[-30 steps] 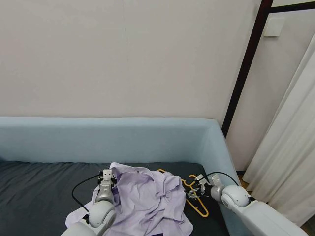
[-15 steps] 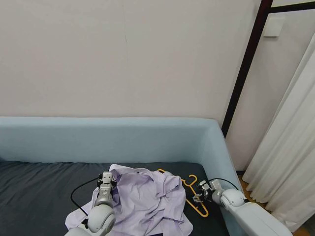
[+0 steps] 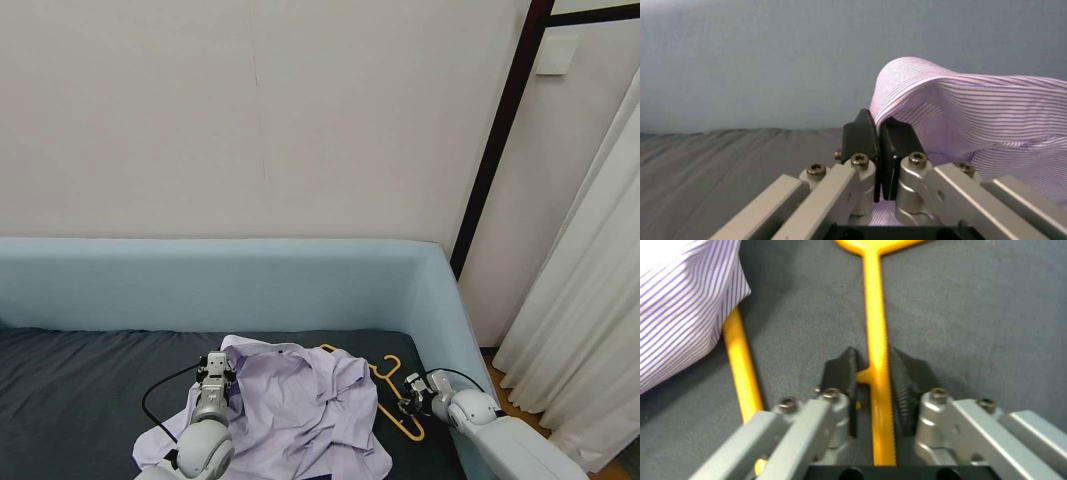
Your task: Pick up the clothes from the sofa and hang them on the clothes hanger.
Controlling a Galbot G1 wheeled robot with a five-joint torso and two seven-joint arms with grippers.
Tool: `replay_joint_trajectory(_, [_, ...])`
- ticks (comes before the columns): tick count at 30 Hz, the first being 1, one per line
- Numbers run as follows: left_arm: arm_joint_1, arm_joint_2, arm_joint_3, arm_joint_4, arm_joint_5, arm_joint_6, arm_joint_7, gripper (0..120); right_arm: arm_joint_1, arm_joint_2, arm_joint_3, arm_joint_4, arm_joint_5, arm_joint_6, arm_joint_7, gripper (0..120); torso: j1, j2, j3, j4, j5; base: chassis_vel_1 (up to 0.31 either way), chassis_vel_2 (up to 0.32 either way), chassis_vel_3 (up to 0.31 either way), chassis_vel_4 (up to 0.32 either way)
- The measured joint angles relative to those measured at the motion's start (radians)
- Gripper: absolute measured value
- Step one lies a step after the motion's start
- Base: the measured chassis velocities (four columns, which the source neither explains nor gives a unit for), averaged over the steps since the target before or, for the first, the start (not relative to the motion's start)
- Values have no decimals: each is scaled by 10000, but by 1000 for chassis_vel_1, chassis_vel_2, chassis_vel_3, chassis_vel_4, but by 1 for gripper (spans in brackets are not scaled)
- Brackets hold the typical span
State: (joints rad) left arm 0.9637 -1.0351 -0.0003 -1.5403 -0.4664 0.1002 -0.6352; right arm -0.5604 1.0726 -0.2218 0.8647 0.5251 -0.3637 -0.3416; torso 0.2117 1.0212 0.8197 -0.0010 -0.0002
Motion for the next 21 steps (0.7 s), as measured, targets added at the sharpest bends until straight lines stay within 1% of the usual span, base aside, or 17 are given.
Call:
replay_joint_trajectory(2, [8,0,-2,-1,5,-2,10,0,-6,-13,2,25,74,3,-6,6,0,0,0,-1,-1,0,0,0,0])
replay_joint_trajectory(6, [9,-15,-3,-3,8,-2,12,0,-33,10,71,9,172,72,15,4,0,0,0,-3,-1,0,0,0,0])
replay_joint_trajectory(11, [7,-14,11,-23,8,-2,15,0,-27,64,243,-28,436,324,523,4,0,0,1,-2,0,0,0,0,0])
replay_joint_trajectory(14, [7,-2,10,-38,-16,-2,16,0,106,88,437,-27,778,594,1075,4,0,0,1,-2,1,0,0,0,0])
replay_joint_trajectory(15, [8,7,9,-41,-27,0,16,0,219,88,510,51,1181,759,1575,4,0,-1,1,-2,-1,0,0,0,0])
replay_joint_trajectory(16, [8,7,9,-41,-27,0,16,0,219,88,510,51,1181,759,1575,4,0,-1,1,-2,-1,0,0,0,0])
replay_joint_trajectory(17, [9,16,9,-45,-29,0,21,0,288,89,526,93,1474,877,1889,4,0,0,0,-2,-1,0,0,0,0])
replay_joint_trajectory(19, [21,49,9,-67,-34,2,27,0,431,105,596,203,2167,1325,2589,4,0,-1,1,1,0,0,0,0,0])
replay_joint_trajectory(21, [32,92,21,-103,-36,4,76,0,441,45,702,659,2631,1689,3128,4,1,-1,1,0,0,0,0,0,0])
